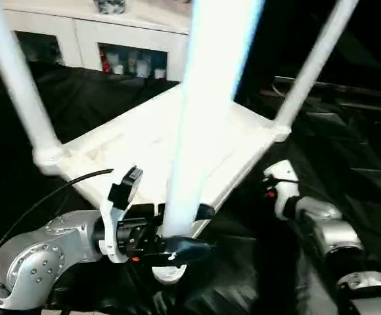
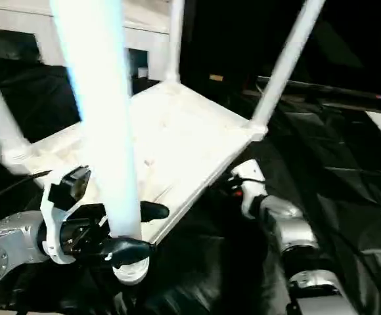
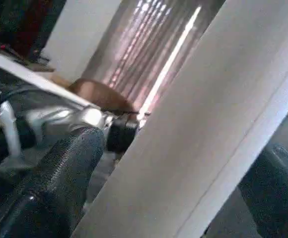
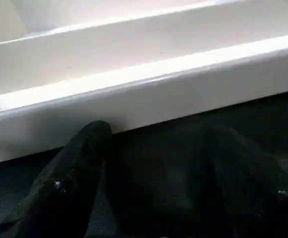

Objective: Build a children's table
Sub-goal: Rotate table base

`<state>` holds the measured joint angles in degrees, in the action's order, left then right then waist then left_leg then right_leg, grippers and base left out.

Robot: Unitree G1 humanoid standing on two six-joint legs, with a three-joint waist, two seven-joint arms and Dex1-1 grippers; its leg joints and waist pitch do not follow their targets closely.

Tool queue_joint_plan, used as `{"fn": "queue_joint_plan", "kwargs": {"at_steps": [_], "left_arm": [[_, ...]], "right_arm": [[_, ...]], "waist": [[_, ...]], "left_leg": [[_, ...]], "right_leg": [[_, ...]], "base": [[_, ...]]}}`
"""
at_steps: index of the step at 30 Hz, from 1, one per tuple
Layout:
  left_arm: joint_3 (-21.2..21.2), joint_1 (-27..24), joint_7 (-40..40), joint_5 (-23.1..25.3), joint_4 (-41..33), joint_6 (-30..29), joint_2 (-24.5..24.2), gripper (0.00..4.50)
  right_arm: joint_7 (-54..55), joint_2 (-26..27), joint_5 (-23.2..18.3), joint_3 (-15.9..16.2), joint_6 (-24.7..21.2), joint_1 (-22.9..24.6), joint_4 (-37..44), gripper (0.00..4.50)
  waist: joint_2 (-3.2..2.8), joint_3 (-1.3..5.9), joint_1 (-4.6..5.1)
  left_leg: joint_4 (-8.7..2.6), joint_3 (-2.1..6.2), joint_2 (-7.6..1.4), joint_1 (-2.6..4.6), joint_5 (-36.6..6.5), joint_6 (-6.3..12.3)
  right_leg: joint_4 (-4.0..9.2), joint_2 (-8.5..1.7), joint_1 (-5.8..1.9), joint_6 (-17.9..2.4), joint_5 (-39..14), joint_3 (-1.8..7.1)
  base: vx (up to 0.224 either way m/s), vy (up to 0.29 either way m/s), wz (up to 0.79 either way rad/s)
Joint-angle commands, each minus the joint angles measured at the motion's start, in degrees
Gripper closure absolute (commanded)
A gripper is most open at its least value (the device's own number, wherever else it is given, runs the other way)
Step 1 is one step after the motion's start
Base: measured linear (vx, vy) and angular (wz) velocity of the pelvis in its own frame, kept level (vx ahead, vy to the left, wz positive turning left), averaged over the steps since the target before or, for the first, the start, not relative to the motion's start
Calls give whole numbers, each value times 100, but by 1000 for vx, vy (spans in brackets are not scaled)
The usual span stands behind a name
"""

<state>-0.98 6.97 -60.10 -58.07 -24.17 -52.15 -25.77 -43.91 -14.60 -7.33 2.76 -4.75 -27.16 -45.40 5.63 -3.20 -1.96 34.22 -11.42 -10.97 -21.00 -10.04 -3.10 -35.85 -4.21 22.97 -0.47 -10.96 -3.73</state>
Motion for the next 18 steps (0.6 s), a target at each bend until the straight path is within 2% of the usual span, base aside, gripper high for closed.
{"fn": "queue_joint_plan", "kwargs": {"at_steps": [1,2,3,4,5,6,7,9,10,12,13,14,15,16,17,18], "left_arm": [[-110,96,139,-213,-246,-66,119,5],[-117,101,171,-236,-266,-67,147,5],[-130,106,207,-246,-282,-65,173,5],[-145,110,254,-225,-288,-34,222,5],[-152,109,299,-208,-295,-13,263,5],[-199,124,315,-72,-285,67,286,5],[-232,134,324,24,-280,121,298,5],[-413,323,522,541,-56,452,455,5],[-422,332,525,560,-45,464,459,5],[-570,543,584,898,209,708,537,5],[-650,758,611,1091,472,895,640,5],[-664,808,612,1122,529,934,664,5],[-685,886,612,1172,620,995,703,5],[-719,994,597,1228,742,1058,744,5],[-766,1104,590,1318,865,1140,782,5],[-827,1231,594,1454,1014,1263,830,5]], "right_arm": [[-228,245,17,245,36,-117,114,103],[-246,315,35,289,51,-154,97,103],[-260,396,53,328,63,-208,60,103],[-280,487,72,368,95,-274,3,103],[-296,554,83,397,123,-321,-38,103],[-275,595,103,410,157,-369,-95,103],[-257,621,118,418,178,-399,-131,103],[-139,792,144,379,291,-595,-375,103],[-134,799,144,377,294,-603,-384,103],[-87,891,145,339,343,-705,-508,103],[-96,937,142,316,350,-754,-563,103],[-103,940,141,313,355,-758,-568,103],[-116,946,140,308,364,-764,-577,103],[-171,948,120,296,367,-760,-573,103],[-208,944,104,287,375,-758,-580,103],[-208,925,104,274,394,-757,-598,103]], "waist": [[-47,301,-32],[-18,299,-25],[-29,296,-22],[8,297,-11],[-7,294,0],[18,295,7],[11,292,0],[9,290,-4],[7,294,-7],[1,281,-7],[-27,288,-18],[-21,293,-25],[-16,295,-22],[-47,300,-30],[-65,311,-47],[-62,313,-46]], "left_leg": [[-438,151,-243,34,-1701,-305],[-445,159,-244,15,-1663,-304],[-450,164,-244,18,-1675,-313],[-448,162,-247,14,-1680,-314],[-460,185,-250,-6,-1710,-360],[-458,185,-252,-2,-1718,-371],[-451,181,-254,33,-1776,-386],[-442,169,-267,85,-1832,-403],[-441,162,-268,106,-1829,-405],[-454,165,-256,90,-1886,-404],[-451,169,-250,108,-1936,-414],[-444,166,-254,121,-1949,-426],[-455,180,-255,86,-1901,-442],[-460,186,-257,82,-1873,-451],[-448,171,-256,117,-1830,-436],[-448,167,-255,105,-1804,-433]], "right_leg": [[499,-362,-222,-791,-2223,294],[494,-366,-235,-777,-2207,292],[497,-366,-231,-765,-2231,289],[503,-368,-230,-749,-2255,288],[504,-386,-247,-699,-2403,281],[509,-382,-239,-684,-2412,279],[520,-381,-205,-675,-2420,288],[522,-377,-167,-729,-2306,302],[509,-365,-158,-791,-2129,308],[514,-359,-169,-797,-2098,303],[529,-366,-163,-763,-2175,302],[527,-366,-157,-764,-2163,304],[505,-381,-194,-796,-2081,304],[498,-383,-204,-804,-2036,304],[485,-373,-184,-873,-1819,308],[478,-370,-196,-906,-1736,309]], "base": [[0,0,0],[0,0,0],[0,0,0],[0,0,0],[0,0,0],[0,0,0],[0,0,0],[0,0,0],[0,0,0],[0,0,0],[0,0,0],[0,0,0],[0,0,0],[0,0,0],[0,0,0],[0,0,0]]}}
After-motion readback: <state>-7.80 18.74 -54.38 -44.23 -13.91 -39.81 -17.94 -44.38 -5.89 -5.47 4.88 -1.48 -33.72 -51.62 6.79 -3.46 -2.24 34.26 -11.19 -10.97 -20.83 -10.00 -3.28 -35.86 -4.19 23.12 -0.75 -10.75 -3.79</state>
